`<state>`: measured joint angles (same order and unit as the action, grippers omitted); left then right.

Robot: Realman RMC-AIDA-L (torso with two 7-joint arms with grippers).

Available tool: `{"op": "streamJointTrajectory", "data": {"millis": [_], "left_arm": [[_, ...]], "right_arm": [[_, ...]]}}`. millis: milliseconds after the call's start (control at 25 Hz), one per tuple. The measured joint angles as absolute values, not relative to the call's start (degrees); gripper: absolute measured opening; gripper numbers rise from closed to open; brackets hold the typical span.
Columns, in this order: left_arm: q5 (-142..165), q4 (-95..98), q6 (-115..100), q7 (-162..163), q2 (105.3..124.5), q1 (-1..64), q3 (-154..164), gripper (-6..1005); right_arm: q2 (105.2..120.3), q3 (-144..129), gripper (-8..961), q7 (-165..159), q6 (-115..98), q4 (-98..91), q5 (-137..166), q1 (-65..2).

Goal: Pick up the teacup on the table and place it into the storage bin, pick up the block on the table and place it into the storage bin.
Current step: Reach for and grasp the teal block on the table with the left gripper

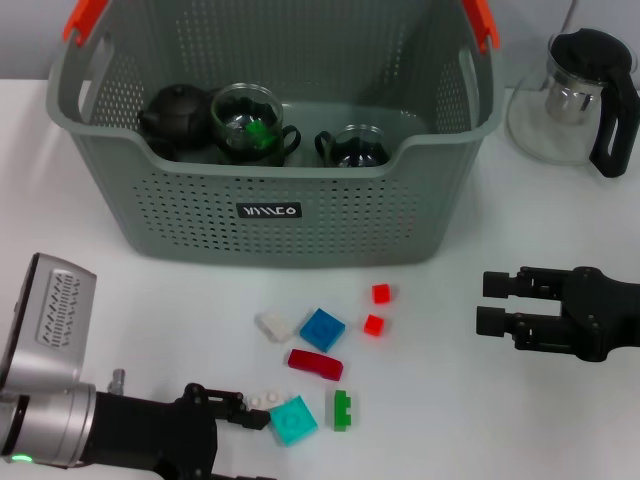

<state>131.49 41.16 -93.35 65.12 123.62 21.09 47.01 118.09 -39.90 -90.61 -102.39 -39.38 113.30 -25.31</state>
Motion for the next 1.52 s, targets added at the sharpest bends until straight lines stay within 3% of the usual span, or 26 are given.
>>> {"op": "streamJointTrajectory", "data": {"millis": [1520], "left_arm": [[130.56, 38.44, -87.82, 63.71, 124.54, 24.4, 47.29, 675]], "right_arm": [[117.86, -39.9, 699, -90.61, -102.37, -39.37, 113.29, -25.11]]}}
